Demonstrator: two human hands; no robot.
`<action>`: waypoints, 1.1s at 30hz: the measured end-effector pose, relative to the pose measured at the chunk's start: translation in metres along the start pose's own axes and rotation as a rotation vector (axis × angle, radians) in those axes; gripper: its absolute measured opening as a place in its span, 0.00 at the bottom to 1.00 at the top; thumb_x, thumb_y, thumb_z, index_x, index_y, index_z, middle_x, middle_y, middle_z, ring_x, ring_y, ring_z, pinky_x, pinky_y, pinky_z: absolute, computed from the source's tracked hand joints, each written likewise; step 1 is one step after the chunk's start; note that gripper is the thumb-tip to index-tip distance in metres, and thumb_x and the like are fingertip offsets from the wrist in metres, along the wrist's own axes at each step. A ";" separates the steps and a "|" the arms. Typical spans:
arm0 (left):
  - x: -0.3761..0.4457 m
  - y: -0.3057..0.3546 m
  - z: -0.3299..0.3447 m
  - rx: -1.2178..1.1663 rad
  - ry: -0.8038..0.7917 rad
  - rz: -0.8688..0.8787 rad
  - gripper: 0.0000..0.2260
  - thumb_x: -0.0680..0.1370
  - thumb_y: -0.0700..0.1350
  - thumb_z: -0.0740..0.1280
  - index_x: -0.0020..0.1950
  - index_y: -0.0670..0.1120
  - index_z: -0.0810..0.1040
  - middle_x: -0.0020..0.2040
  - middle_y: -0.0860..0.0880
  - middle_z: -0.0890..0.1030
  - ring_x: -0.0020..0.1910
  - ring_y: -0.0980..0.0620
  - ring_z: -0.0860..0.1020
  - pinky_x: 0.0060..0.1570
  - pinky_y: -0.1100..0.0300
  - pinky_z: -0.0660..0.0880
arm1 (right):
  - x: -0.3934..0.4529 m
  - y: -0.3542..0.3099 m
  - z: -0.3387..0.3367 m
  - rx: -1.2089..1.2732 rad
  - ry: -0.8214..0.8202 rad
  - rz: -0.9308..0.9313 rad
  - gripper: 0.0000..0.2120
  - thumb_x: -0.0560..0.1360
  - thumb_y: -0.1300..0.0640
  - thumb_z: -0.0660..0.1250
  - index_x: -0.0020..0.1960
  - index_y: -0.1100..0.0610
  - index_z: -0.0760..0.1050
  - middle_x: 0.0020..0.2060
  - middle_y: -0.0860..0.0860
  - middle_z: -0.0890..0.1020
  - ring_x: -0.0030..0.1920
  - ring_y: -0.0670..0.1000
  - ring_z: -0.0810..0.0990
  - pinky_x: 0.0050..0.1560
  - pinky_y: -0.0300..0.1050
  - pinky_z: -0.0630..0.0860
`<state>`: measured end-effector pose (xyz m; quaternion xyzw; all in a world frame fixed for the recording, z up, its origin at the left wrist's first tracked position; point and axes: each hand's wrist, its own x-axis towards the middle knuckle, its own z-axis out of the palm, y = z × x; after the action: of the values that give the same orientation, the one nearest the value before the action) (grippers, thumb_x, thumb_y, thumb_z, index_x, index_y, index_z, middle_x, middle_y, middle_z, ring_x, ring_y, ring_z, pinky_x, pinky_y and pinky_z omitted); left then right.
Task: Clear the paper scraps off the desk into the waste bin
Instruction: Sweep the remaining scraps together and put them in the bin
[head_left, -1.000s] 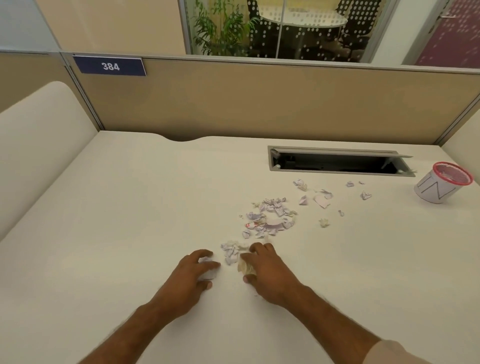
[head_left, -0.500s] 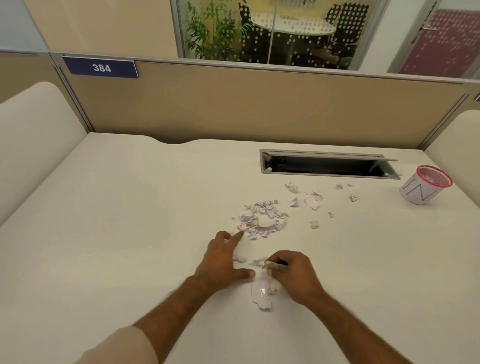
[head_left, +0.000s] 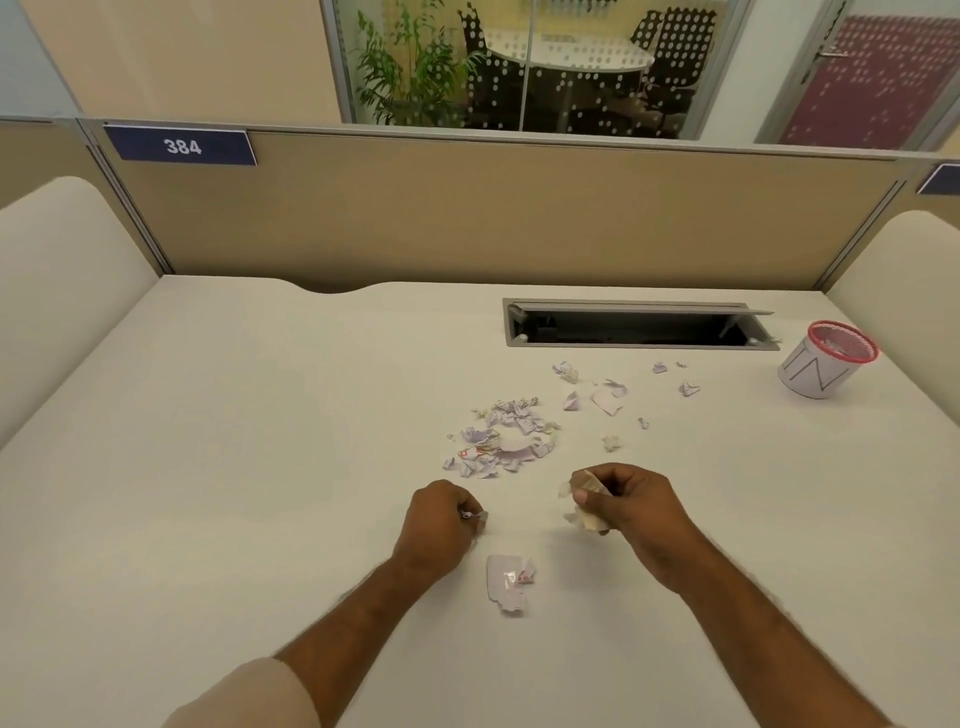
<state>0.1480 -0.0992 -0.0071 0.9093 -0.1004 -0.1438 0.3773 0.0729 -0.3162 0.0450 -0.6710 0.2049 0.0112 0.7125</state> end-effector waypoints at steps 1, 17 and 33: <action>-0.001 0.002 -0.001 -0.047 0.007 -0.018 0.04 0.74 0.37 0.72 0.40 0.43 0.84 0.38 0.47 0.84 0.36 0.50 0.83 0.44 0.60 0.79 | -0.001 -0.002 -0.004 0.036 0.000 0.006 0.08 0.71 0.68 0.71 0.50 0.66 0.80 0.45 0.64 0.83 0.40 0.59 0.80 0.32 0.42 0.70; 0.014 0.107 0.030 -0.284 0.031 0.023 0.05 0.76 0.37 0.70 0.42 0.45 0.83 0.43 0.53 0.84 0.33 0.55 0.81 0.36 0.69 0.76 | 0.021 -0.045 -0.121 0.140 0.073 -0.025 0.07 0.72 0.67 0.69 0.50 0.63 0.80 0.38 0.56 0.82 0.31 0.47 0.78 0.33 0.39 0.71; 0.043 0.188 0.110 -0.322 0.049 -0.040 0.08 0.75 0.37 0.70 0.40 0.49 0.83 0.38 0.54 0.85 0.35 0.57 0.82 0.33 0.73 0.72 | 0.120 -0.119 -0.322 0.067 0.473 -0.210 0.08 0.73 0.64 0.71 0.51 0.64 0.78 0.43 0.56 0.81 0.40 0.53 0.79 0.43 0.46 0.77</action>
<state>0.1372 -0.3148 0.0457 0.8421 -0.0485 -0.1432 0.5178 0.1281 -0.6679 0.1164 -0.6485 0.2951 -0.2268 0.6640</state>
